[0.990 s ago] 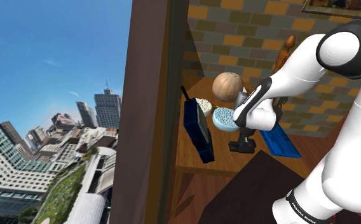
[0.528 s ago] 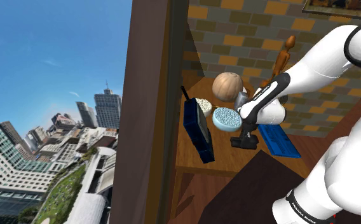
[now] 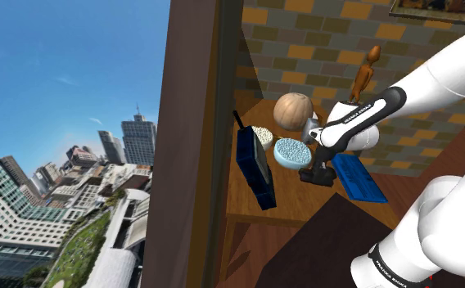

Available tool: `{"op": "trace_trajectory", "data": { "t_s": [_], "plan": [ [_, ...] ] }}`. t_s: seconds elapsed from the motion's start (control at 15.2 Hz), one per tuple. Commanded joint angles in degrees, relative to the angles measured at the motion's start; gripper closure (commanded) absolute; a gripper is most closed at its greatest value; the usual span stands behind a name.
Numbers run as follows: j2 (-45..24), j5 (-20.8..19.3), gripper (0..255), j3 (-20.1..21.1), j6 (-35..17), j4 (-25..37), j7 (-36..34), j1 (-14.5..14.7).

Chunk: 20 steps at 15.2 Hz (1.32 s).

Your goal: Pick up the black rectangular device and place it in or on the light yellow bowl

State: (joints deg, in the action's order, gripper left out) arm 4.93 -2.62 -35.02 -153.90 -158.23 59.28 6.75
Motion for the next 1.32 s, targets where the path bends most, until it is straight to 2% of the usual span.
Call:
{"op": "trace_trajectory", "data": {
  "t_s": [0.0, 0.4, 0.86, 1.25],
  "plan": [
    [2.4, -2.8, 255, 0.4, 2.1, 0.0, -2.1, -0.8],
    [8.6, -7.5, 255, 2.0, 8.6, 0.8, -5.6, -2.9],
    [14.3, -9.8, 255, 3.8, 15.6, 2.4, -7.7, -4.5],
    [-0.1, 1.1, 255, 2.3, 15.5, 15.6, -3.0, 1.9]
  ]
}}
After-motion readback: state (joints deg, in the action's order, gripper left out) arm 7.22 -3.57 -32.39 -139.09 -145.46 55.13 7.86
